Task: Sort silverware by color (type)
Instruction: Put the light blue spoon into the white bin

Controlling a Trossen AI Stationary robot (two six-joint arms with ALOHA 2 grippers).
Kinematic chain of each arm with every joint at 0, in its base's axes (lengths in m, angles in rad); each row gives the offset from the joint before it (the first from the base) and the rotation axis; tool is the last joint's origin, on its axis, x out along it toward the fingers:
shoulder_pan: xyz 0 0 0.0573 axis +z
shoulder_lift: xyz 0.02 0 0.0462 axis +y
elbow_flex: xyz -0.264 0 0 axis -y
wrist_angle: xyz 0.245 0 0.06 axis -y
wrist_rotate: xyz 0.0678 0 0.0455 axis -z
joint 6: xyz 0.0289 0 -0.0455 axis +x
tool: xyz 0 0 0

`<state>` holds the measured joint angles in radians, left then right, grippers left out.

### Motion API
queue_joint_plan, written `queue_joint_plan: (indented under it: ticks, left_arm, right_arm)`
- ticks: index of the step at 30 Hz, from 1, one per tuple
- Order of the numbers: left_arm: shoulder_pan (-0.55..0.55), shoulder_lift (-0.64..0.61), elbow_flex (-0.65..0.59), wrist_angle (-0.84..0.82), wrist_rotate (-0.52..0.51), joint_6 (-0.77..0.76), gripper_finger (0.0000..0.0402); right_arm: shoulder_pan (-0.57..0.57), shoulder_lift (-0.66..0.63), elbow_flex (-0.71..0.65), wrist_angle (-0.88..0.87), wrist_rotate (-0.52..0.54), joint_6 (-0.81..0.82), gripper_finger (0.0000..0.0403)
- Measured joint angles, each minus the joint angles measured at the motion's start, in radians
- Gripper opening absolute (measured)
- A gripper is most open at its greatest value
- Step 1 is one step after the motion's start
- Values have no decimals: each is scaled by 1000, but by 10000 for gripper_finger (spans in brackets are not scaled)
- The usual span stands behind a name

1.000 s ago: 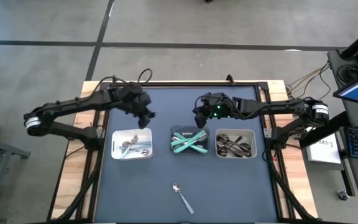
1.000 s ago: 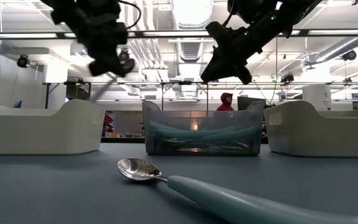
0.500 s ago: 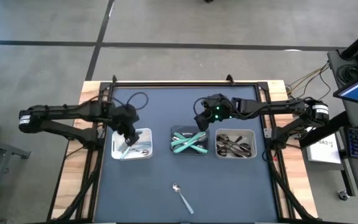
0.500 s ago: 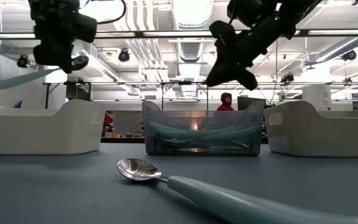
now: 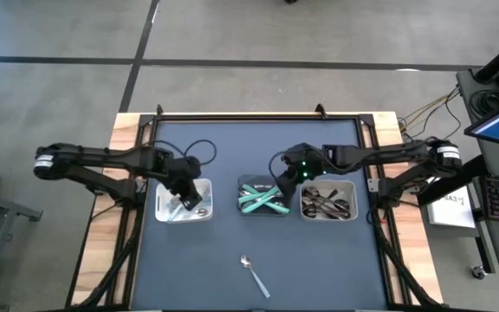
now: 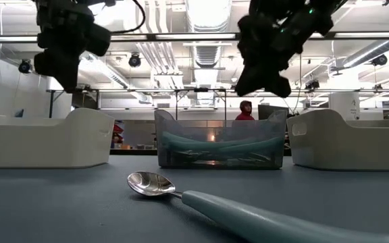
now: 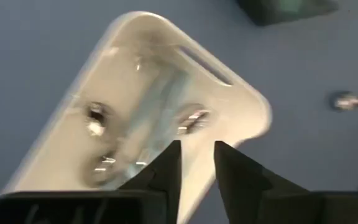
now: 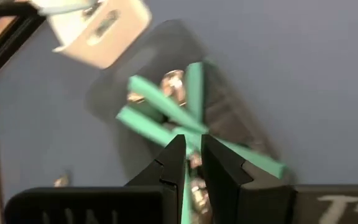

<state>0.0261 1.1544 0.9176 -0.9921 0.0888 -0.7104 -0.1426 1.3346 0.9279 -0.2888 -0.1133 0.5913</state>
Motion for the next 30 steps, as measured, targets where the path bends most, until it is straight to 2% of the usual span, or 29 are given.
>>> queue_joint_plan:
  ticks: [7,17,24,27,30]
  left_arm:
    - [-66,70,0,275,165,-7,115]
    - [-291,257,2,653,132,297,119]
    - [-388,439,145,612,117,731,119]
    - [-404,526,230,552,44,923,119]
    - [-408,616,324,490,-21,1048,119]
  right_arm:
    - [108,-41,0,2,9,-12,43]
    - [200,-44,0,-5,10,-8,43]
    - [237,-44,0,-12,69,44,43]
    - [253,-44,0,-16,113,66,43]
    - [266,-44,0,-21,141,131,43]
